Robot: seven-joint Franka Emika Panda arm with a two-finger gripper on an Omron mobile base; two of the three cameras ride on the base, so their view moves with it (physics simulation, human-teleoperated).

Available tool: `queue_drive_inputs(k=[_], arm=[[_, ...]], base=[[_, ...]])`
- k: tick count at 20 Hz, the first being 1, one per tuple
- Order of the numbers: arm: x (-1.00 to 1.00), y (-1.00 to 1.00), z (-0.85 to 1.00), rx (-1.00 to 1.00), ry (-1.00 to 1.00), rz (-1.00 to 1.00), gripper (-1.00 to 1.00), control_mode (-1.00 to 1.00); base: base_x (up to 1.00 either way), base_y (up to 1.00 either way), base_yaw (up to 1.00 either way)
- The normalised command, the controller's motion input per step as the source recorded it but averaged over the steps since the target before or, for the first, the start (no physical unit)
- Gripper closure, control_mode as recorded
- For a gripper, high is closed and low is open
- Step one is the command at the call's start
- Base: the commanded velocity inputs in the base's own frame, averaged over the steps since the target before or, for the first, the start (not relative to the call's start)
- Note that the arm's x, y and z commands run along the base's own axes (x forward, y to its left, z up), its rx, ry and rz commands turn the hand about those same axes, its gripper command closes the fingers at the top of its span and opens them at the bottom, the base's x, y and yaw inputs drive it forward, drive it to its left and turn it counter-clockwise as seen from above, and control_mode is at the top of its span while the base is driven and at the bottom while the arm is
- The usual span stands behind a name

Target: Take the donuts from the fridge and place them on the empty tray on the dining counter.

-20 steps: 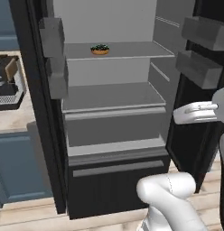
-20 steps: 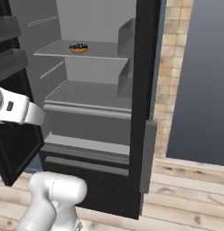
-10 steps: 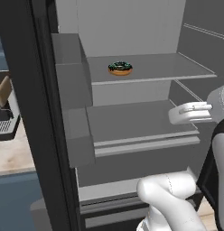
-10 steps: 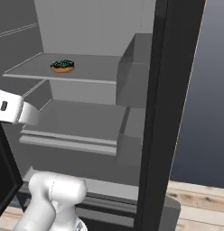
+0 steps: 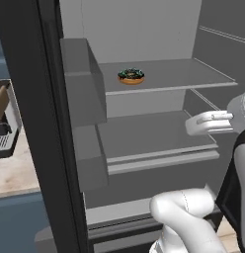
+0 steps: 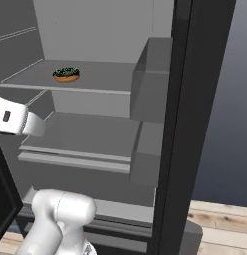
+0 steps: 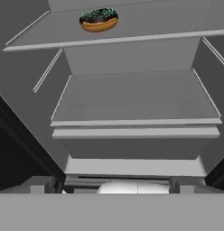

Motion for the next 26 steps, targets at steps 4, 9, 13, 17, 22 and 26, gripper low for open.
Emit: queue_drive_inputs(k=[4, 9, 13, 17, 22, 26], arm=[[0.0, 0.0, 0.0, 0.0, 0.0, 0.0, -1.0, 1.0], [0.74, -0.27, 0.04, 0.11, 0.21, 0.0, -1.0, -1.0], [0.66, -0.09, 0.14, 0.02, 0.08, 0.0, -1.0, -1.0], [0.88, 0.24, 0.05, -0.01, 0.0, -0.05, -1.0, -1.0], [1.0, 0.2, 0.0, 0.0, -0.01, -0.01, -1.0, -1.0], [1.0, 0.07, 0.0, 0.0, -0.06, 0.0, -1.0, -1.0]], base=[[1.0, -0.47, -0.1], [0.2, -0.1, 0.0], [0.0, 0.0, 0.0], [0.0, 0.0, 0.0], [0.0, 0.0, 0.0], [0.0, 0.0, 0.0]])
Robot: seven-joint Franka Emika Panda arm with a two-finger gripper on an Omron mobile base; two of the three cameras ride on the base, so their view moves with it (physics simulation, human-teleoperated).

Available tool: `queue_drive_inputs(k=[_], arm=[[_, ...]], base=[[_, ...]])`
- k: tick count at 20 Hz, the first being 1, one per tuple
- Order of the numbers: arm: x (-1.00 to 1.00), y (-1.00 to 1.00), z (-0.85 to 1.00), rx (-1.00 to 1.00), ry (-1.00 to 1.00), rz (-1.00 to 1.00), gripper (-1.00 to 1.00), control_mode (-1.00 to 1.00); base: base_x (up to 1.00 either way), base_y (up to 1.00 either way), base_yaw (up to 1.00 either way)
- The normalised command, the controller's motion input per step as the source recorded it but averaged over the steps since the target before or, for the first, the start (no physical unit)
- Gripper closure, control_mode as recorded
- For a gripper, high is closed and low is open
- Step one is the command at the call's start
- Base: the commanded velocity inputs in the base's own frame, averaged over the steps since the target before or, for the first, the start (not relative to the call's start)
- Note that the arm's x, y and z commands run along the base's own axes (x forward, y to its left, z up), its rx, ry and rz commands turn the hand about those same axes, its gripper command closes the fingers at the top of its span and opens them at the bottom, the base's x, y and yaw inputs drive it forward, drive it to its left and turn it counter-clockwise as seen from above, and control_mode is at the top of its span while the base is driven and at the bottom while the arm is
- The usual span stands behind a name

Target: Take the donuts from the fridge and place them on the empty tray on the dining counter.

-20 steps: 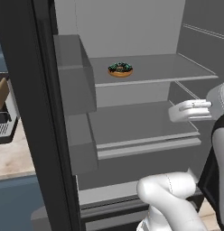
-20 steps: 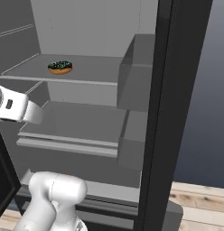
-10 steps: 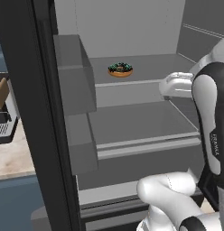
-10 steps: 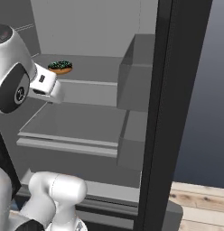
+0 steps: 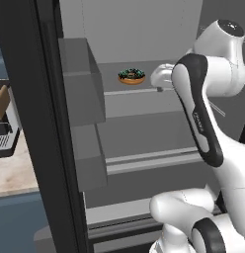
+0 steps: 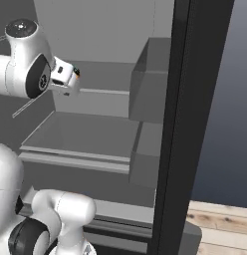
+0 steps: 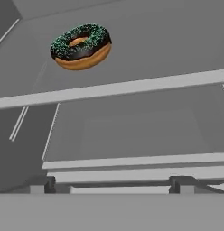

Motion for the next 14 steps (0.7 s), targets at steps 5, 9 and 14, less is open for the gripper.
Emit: queue_drive_inputs(k=[5, 9, 14], arm=[[1.0, 0.1, 0.0, 0.0, -0.08, 0.0, -1.0, -1.0], [1.0, 0.12, 0.0, 0.0, -0.08, 0.0, -1.0, -1.0], [1.0, 0.02, 0.0, 0.0, -0.01, 0.0, -1.0, -1.0]], base=[[0.0, 0.0, 0.0], [0.0, 0.0, 0.0], [0.0, 0.0, 0.0]])
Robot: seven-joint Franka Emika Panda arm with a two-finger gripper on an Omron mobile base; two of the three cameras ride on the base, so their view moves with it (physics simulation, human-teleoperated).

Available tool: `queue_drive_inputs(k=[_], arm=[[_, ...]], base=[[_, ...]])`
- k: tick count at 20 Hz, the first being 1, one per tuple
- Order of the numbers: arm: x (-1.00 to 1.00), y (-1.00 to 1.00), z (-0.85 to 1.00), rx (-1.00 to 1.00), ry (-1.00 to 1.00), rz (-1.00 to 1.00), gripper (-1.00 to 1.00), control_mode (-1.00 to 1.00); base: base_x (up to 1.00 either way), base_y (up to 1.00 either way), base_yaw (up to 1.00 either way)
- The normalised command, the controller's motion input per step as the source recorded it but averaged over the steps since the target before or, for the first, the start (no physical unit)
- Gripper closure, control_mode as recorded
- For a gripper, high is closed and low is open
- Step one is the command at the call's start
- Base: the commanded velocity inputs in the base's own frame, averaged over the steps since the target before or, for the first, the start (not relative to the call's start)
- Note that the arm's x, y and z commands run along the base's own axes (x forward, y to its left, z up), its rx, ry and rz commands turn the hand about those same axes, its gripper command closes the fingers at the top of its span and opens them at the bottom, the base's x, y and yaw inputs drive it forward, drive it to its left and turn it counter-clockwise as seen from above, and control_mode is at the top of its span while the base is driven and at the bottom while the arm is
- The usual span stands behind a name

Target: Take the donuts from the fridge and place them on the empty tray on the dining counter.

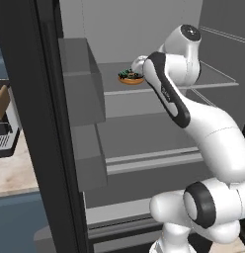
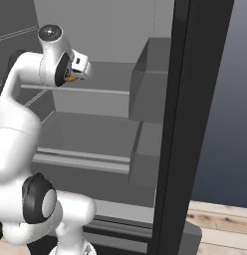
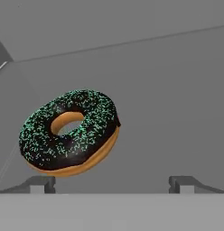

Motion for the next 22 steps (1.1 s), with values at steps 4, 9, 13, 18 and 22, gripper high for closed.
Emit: queue_drive_inputs(k=[4, 9, 13, 18, 22], arm=[[1.0, 0.0, 0.0, 0.0, 0.01, 0.0, -1.0, -1.0], [0.91, 0.04, 0.0, 0.0, 0.0, 0.0, -1.0, -1.0], [0.44, 0.01, 0.08, 0.0, 0.01, 0.0, -1.0, -1.0], [0.13, 0.0, 0.06, 0.0, 0.0, 0.0, -1.0, -1.0], [0.31, 0.15, 0.0, 0.0, 0.0, 0.0, -1.0, -1.0]], base=[[0.0, 0.0, 0.0], [0.0, 0.0, 0.0], [0.0, 0.0, 0.0], [0.0, 0.0, 0.0], [0.0, 0.0, 0.0]])
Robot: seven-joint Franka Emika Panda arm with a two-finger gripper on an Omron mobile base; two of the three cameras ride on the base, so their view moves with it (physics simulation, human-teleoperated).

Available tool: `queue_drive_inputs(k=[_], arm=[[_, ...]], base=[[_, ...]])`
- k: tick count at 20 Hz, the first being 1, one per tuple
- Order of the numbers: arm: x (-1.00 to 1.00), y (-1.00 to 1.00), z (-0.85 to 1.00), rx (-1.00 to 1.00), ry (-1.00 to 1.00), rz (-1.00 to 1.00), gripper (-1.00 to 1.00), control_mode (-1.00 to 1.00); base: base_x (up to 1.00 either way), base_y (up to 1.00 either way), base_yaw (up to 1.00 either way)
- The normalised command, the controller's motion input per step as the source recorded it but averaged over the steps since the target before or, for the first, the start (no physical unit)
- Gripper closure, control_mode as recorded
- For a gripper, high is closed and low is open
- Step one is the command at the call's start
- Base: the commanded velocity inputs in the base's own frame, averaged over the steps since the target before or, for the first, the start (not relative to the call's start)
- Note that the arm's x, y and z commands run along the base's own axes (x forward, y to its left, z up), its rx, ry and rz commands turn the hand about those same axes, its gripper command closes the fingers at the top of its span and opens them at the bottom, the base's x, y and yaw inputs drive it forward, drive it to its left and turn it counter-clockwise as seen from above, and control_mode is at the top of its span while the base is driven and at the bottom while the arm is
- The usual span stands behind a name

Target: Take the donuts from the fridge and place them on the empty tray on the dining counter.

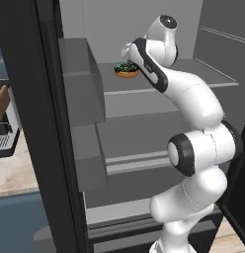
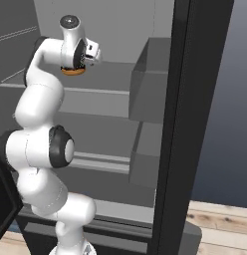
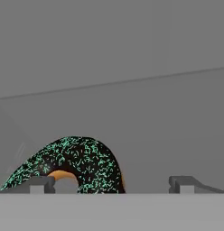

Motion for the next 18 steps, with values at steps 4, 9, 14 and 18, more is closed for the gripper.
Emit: queue_drive_inputs(k=[4, 9, 14, 18], arm=[[0.27, 0.23, -0.08, 0.0, 0.0, 0.0, -1.0, -1.0], [0.05, 0.05, -0.02, 0.0, 0.0, -0.01, -1.0, -1.0], [-0.07, 0.0, 0.0, 0.0, 0.0, -0.03, -1.0, -1.0], [-0.01, 0.0, -0.12, 0.0, 0.02, -0.02, -1.0, -1.0]], base=[[0.0, 0.0, 0.0], [0.0, 0.0, 0.0], [0.0, 0.0, 0.0], [0.0, 0.0, 0.0]])
